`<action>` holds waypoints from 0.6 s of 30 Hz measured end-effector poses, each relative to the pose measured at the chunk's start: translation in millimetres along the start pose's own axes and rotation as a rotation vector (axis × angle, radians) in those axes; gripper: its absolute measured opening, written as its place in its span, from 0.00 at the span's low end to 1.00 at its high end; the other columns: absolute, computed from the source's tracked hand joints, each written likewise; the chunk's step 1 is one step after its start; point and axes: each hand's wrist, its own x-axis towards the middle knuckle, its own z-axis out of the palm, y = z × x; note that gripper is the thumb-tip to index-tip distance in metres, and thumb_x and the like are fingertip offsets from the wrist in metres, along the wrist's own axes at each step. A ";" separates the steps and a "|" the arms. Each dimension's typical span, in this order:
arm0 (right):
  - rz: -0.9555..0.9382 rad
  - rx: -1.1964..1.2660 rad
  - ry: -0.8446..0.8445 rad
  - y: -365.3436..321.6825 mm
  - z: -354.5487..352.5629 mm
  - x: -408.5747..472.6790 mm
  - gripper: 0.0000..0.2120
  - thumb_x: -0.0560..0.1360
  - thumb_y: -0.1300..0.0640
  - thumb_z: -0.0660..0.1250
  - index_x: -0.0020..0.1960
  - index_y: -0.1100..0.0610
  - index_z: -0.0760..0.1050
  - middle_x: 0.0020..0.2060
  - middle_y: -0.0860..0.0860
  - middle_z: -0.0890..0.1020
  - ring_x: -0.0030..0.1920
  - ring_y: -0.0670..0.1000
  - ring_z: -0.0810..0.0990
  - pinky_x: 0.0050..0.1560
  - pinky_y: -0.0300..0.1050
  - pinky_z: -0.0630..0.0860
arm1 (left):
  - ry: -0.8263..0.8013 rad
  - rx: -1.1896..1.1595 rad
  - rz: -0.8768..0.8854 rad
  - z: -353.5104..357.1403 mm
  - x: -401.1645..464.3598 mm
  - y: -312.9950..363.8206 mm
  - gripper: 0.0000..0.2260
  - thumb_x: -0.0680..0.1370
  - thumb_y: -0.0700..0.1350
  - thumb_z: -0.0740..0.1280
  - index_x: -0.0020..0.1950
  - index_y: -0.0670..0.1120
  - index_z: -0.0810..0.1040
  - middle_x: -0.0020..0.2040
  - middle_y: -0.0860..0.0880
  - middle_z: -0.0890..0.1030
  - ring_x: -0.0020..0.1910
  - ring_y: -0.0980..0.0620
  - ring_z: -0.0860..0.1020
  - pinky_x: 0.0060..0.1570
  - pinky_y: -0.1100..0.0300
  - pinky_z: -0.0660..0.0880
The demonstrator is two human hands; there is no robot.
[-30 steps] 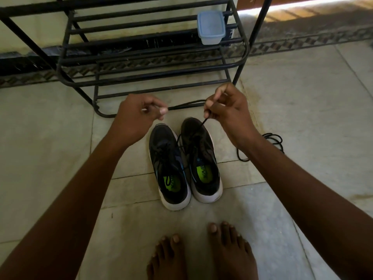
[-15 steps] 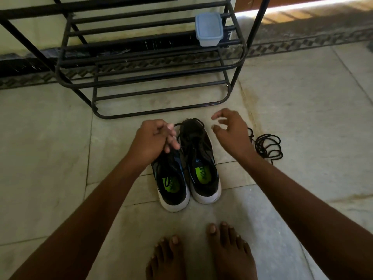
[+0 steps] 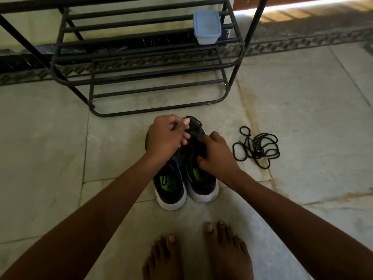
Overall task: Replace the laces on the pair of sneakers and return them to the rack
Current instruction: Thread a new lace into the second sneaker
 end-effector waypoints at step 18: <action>0.203 0.391 0.201 13.3 9.0 10.4 0.07 0.77 0.58 0.70 0.54 0.57 0.84 0.45 0.50 0.86 0.45 0.46 0.83 0.48 0.39 0.78 | 0.043 0.128 0.008 27.9 12.9 -43.2 0.10 0.72 0.38 0.79 0.39 0.48 0.80 0.41 0.51 0.86 0.42 0.57 0.86 0.49 0.51 0.85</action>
